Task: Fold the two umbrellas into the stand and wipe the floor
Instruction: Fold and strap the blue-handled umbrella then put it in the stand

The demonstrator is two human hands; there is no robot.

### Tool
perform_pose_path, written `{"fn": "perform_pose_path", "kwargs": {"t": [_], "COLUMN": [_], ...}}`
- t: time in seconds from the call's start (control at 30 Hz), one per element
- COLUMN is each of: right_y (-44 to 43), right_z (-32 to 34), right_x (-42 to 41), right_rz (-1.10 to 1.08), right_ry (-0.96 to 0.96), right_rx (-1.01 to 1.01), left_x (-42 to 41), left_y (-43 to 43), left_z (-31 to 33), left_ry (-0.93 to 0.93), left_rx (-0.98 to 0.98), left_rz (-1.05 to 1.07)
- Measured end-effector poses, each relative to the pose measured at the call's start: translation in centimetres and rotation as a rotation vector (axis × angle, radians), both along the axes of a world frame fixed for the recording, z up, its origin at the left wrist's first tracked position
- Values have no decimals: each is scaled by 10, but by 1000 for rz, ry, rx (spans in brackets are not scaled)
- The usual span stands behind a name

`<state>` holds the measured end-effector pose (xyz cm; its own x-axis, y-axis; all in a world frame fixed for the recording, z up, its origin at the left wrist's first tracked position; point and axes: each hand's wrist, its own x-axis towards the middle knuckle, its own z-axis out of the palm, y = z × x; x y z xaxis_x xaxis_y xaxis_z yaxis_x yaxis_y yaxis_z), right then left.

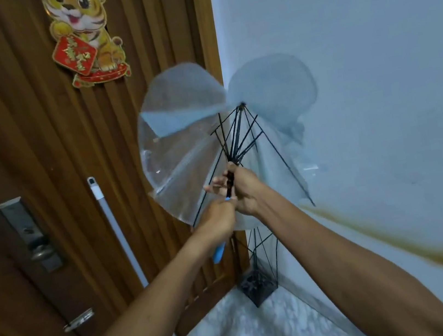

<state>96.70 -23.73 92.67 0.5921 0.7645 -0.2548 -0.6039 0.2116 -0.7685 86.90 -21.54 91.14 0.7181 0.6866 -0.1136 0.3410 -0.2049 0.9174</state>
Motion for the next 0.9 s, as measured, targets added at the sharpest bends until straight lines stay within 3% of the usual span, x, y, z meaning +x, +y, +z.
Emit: {"fn": "perform_pose_path", "kwargs": {"t": [0.4, 0.63, 0.77, 0.9], "right_y": [-18, -13, -21, -47], "right_z": [-23, -29, -24, -8], "right_x": [-12, -10, -16, -18], "right_rz": [56, 61, 82, 182], "right_ry": [-78, -78, -223, -587], "right_rx": [9, -99, -231, -443], "left_x": [6, -4, -5, -6], "left_y": [2, 13, 23, 36], "left_z": [-16, -7, -4, -14], "left_ry": [90, 125, 88, 107], "left_rx": [137, -72, -88, -20], "left_rz": [-21, -19, -17, 52]}}
